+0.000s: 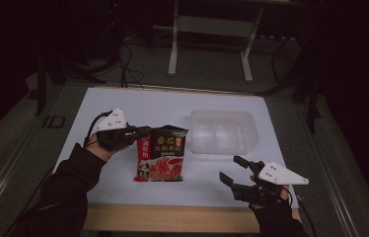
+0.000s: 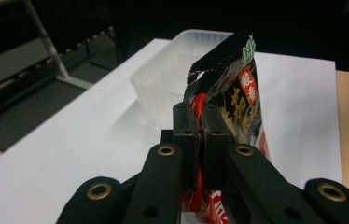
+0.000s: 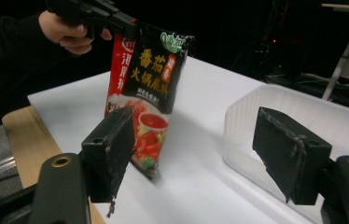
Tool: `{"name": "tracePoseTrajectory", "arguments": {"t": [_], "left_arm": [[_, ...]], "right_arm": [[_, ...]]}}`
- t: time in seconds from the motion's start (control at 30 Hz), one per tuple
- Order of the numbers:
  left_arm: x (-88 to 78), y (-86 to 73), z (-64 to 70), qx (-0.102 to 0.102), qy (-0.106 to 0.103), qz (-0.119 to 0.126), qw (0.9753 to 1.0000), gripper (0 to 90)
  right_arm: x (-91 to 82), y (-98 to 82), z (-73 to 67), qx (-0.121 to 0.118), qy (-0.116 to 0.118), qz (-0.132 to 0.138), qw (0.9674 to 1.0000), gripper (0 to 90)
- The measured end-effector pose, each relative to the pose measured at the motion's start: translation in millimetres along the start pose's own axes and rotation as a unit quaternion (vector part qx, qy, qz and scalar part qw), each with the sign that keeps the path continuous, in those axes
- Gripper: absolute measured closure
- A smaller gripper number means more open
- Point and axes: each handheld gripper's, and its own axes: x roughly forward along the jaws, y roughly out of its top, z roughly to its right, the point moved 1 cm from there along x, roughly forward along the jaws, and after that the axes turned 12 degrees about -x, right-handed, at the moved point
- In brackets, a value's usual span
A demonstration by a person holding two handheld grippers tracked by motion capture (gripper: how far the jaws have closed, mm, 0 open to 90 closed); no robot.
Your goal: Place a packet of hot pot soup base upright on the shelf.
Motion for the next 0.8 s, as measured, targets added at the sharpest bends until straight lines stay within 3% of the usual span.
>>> {"name": "tracePoseTrajectory", "arguments": {"t": [0.17, 0.3, 0.33, 0.4, 0.6, 0.8], "left_arm": [[-2.5, 7.0, 6.5, -0.002, -0.032, 0.014, 0.9994, 88.3], [-0.6, 10.7, 13.0, 0.0, -0.043, 0.025, 0.9988, 88.3], [0.2, 11.9, 14.9, -0.002, -0.054, 0.026, 0.9982, 88.3], [2.3, 14.0, 19.6, 0.002, -0.058, 0.029, 0.9979, 88.3], [7.0, 19.1, 30.1, 0.012, -0.075, 0.034, 0.9966, 88.2], [12.5, 19.8, 35.8, 0.012, -0.093, 0.036, 0.995, 88.2]], "right_arm": [[9.1, 23.6, 7.9, 0.0, 0.009, 0.012, 0.9999, 29.7], [20.5, 40.5, 14.3, 0.015, 0.025, 0.021, 0.9994, 32.2], [24.2, 44.2, 14.9, 0.014, 0.027, 0.022, 0.9993, 34.0], [34.0, 50.2, 15.2, 0.006, 0.032, 0.018, 0.9993, 36.6], [63.5, 52.7, 13.7, 0.014, 0.051, 0.003, 0.9986, 36.9], [77.7, 49.8, 14.6, 0.026, 0.073, -0.008, 0.997, 48.7]]}}
